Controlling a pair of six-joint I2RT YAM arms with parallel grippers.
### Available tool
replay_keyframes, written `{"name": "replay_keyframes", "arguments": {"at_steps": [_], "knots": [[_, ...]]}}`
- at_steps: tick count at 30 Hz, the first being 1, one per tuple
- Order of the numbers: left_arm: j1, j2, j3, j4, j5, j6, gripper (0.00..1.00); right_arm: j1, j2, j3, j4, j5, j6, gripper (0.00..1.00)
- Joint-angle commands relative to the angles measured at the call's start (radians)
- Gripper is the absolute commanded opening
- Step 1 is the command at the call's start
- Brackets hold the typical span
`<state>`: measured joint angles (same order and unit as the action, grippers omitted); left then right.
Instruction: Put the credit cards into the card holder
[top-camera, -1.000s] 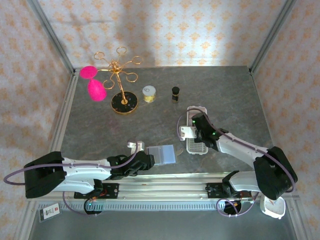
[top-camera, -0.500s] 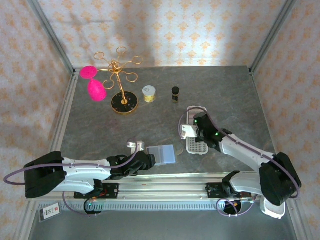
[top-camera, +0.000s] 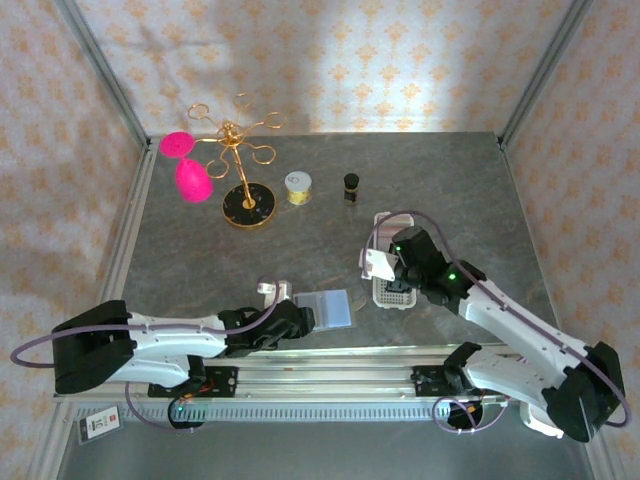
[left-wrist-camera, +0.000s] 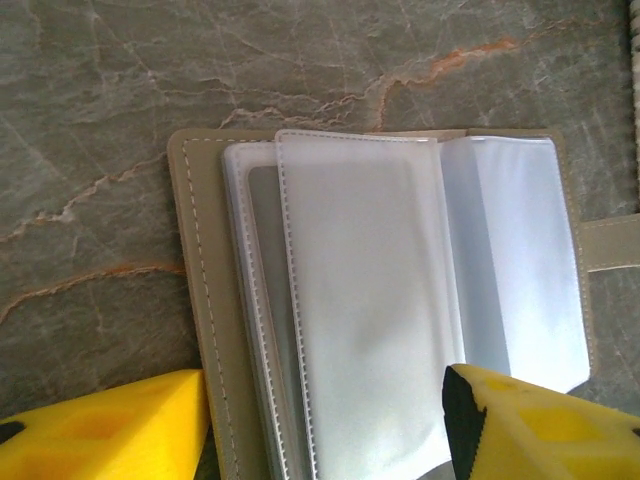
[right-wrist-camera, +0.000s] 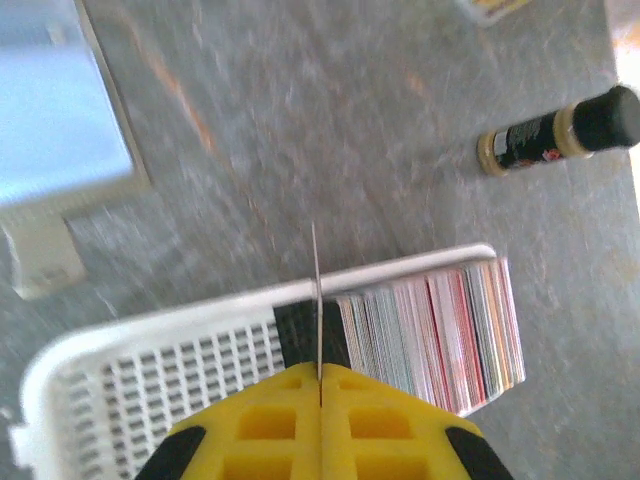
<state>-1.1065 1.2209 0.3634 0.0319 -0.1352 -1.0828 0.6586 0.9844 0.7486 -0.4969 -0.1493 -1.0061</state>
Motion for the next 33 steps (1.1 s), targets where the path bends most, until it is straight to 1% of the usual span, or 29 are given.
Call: {"name": "replay_keyframes", "arguments": {"at_steps": [1, 4, 10, 13, 17, 21, 25, 29, 33], "knots": [[-0.005, 0.021, 0.034, -0.132, -0.065, 0.005, 0.67, 0.009, -0.032, 0.054, -0.006, -0.12, 0.354, 0.0], [-0.004, 0.032, 0.055, -0.162, -0.073, 0.008, 0.66, 0.012, -0.054, 0.043, 0.092, -0.186, 0.603, 0.0], [-0.003, 0.055, 0.083, -0.211, -0.089, 0.008, 0.66, 0.012, -0.076, -0.008, 0.217, -0.243, 1.039, 0.0], [-0.003, 0.063, 0.09, -0.217, -0.09, 0.002, 0.67, 0.012, -0.07, -0.032, 0.232, -0.269, 1.215, 0.0], [-0.003, 0.079, 0.11, -0.231, -0.1, 0.0, 0.69, 0.012, -0.069, -0.087, 0.26, -0.329, 1.4, 0.0], [0.003, 0.107, 0.14, -0.241, -0.103, 0.012, 0.71, 0.014, -0.073, -0.151, 0.306, -0.371, 1.523, 0.0], [0.01, 0.143, 0.165, -0.257, -0.106, 0.02, 0.7, 0.024, -0.073, -0.208, 0.35, -0.366, 1.576, 0.0], [0.015, 0.161, 0.175, -0.261, -0.106, 0.027, 0.68, 0.036, -0.052, -0.249, 0.399, -0.382, 1.607, 0.0], [0.017, 0.171, 0.165, -0.249, -0.096, 0.024, 0.62, 0.061, -0.016, -0.273, 0.456, -0.4, 1.633, 0.0]]}}
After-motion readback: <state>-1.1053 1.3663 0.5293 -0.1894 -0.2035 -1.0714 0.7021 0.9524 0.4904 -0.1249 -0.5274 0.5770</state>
